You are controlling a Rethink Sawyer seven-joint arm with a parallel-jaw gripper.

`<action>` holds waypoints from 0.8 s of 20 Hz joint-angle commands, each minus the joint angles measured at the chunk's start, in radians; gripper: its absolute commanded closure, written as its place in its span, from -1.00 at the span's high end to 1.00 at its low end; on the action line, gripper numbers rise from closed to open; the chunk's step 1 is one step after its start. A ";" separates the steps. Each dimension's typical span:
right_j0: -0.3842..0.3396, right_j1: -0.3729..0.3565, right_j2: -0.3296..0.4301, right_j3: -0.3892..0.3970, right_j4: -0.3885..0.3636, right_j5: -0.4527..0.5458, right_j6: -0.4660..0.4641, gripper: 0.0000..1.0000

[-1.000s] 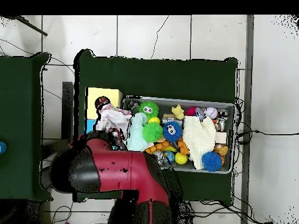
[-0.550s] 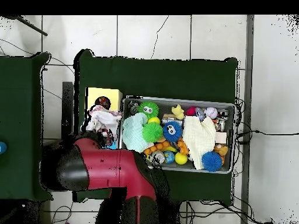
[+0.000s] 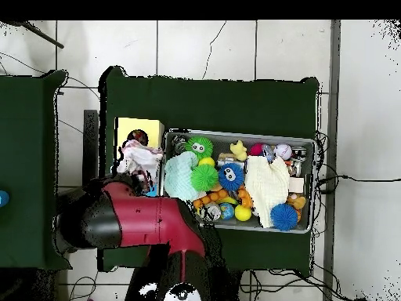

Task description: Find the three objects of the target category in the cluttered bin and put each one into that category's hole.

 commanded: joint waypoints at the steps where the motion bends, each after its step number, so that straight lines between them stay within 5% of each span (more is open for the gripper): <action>1: 0.034 0.054 0.010 -0.005 0.020 -0.016 0.244 -1.00; 10: 0.115 0.035 -0.073 -0.134 0.020 0.198 0.260 -1.00; 16: 0.117 0.032 -0.076 -0.147 0.030 0.216 0.250 -1.00</action>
